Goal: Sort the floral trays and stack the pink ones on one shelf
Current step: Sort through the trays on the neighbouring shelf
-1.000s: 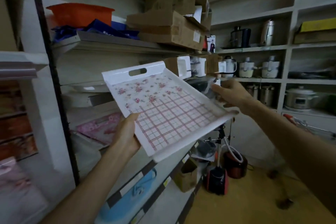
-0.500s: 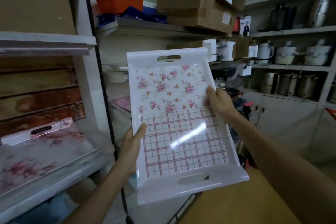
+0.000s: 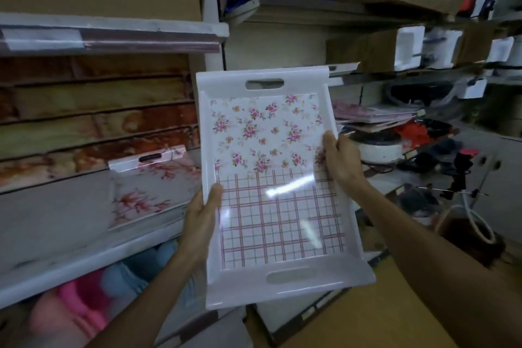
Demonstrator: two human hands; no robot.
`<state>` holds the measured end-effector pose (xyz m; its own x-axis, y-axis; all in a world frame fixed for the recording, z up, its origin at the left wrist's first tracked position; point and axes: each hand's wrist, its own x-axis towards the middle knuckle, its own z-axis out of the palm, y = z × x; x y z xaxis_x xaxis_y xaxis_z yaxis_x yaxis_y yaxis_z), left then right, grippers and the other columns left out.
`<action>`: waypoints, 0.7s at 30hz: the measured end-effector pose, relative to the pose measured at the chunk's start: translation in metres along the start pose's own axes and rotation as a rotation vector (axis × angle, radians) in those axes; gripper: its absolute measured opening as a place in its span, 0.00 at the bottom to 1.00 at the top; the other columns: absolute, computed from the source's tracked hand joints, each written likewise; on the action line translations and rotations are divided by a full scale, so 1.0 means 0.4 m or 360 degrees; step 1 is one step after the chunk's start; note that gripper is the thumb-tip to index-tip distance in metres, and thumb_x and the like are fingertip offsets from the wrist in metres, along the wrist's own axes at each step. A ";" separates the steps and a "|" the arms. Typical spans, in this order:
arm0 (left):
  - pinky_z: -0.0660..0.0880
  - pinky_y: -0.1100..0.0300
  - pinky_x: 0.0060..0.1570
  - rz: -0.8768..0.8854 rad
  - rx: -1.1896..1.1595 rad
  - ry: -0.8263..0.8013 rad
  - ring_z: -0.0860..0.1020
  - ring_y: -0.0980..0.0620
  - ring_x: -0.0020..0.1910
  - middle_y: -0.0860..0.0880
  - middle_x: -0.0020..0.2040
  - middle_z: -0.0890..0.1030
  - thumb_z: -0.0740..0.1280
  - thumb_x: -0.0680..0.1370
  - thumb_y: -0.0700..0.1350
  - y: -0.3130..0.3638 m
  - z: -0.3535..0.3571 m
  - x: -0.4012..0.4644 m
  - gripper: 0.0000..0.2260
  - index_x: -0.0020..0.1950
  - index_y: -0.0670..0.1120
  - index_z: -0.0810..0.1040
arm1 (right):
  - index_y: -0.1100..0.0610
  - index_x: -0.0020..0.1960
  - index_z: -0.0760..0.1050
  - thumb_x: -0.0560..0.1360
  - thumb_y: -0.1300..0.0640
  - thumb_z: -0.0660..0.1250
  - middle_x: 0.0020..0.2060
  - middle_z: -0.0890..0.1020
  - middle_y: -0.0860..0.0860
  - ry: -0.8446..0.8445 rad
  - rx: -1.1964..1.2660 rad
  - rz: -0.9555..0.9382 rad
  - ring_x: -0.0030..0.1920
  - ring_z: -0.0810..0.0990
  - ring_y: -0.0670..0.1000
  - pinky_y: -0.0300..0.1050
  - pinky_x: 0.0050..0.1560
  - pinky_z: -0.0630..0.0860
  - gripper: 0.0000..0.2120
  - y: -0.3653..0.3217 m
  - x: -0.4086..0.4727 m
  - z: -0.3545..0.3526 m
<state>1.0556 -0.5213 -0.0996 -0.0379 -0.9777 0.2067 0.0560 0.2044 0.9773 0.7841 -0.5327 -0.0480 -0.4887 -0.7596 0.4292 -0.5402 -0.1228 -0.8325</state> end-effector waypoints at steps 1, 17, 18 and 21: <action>0.70 0.52 0.67 -0.0005 0.0004 0.0037 0.78 0.56 0.62 0.54 0.62 0.81 0.62 0.80 0.54 -0.008 -0.028 -0.003 0.17 0.69 0.53 0.75 | 0.62 0.54 0.73 0.83 0.45 0.51 0.45 0.81 0.58 -0.0031 0.0013 0.0000 0.44 0.81 0.57 0.55 0.44 0.80 0.22 -0.004 -0.011 0.033; 0.79 0.53 0.54 -0.0015 0.0136 0.0542 0.84 0.53 0.51 0.51 0.52 0.85 0.61 0.81 0.50 -0.008 -0.385 0.066 0.13 0.63 0.49 0.79 | 0.60 0.61 0.75 0.82 0.52 0.55 0.50 0.83 0.55 -0.0656 0.0252 -0.0045 0.50 0.83 0.56 0.49 0.48 0.80 0.16 -0.145 -0.023 0.455; 0.78 0.51 0.56 -0.0020 0.0122 0.0560 0.83 0.51 0.52 0.51 0.53 0.85 0.61 0.82 0.50 -0.006 -0.401 0.086 0.14 0.63 0.48 0.78 | 0.60 0.60 0.75 0.82 0.52 0.56 0.49 0.83 0.56 -0.0701 0.0245 -0.0035 0.49 0.83 0.56 0.49 0.46 0.80 0.16 -0.148 -0.018 0.471; 0.77 0.47 0.58 -0.0041 0.0117 0.0599 0.82 0.47 0.54 0.47 0.55 0.84 0.60 0.82 0.49 0.008 -0.447 0.159 0.14 0.65 0.46 0.76 | 0.59 0.62 0.73 0.81 0.53 0.59 0.53 0.82 0.55 -0.0825 0.0246 0.0025 0.49 0.82 0.52 0.44 0.43 0.80 0.14 -0.157 -0.002 0.509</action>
<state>1.2316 -0.5916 -0.0916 0.3314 -0.9292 0.1633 -0.0121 0.1689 0.9856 0.9579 -0.6545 -0.0672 -0.0727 -0.9729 0.2197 -0.4097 -0.1717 -0.8959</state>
